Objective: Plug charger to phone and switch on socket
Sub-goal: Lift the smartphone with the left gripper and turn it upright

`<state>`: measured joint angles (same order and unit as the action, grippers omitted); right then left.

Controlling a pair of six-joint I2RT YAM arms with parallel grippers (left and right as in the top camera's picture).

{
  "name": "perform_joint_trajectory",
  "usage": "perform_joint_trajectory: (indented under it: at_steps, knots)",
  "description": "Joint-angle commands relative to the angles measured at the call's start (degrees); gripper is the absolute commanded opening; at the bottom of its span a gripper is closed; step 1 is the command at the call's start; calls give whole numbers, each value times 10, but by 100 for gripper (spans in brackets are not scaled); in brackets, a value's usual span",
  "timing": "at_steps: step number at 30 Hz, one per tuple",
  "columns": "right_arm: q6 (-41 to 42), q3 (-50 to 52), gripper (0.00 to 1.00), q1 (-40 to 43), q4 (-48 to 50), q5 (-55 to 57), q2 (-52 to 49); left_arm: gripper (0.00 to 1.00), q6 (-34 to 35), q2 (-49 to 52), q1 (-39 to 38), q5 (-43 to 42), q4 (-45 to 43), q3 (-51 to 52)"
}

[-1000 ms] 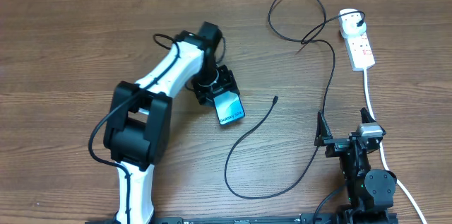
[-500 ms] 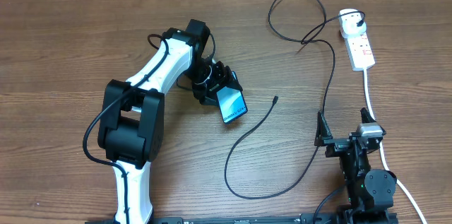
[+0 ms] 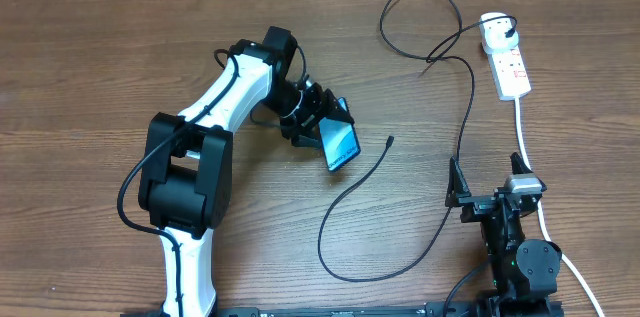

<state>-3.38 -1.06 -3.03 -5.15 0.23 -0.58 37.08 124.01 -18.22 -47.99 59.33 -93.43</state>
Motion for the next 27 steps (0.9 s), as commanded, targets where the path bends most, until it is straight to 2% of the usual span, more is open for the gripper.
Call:
perform_joint_trajectory:
  at_steps: [1, 2, 4, 8, 17, 27]
  knots:
    - [2, 6, 100, 2, 3, 0, 4, 65, -13, 7, 10, -154, -21, -17]
    - [2, 6, 100, 2, 3, 0, 4, 65, -13, 7, 12, -175, -26, -17]
    - [2, 6, 100, 2, 3, 0, 4, 65, -13, 7, 20, -269, -43, -17]
    - [2, 6, 100, 2, 3, 0, 4, 64, -11, 7, 34, -356, -53, -17]
    - [2, 6, 100, 2, 3, 0, 4, 62, 63, 7, 83, -420, -54, -17]
    - [2, 6, 100, 2, 3, 0, 4, 60, 50, 7, 122, -426, -45, -17]
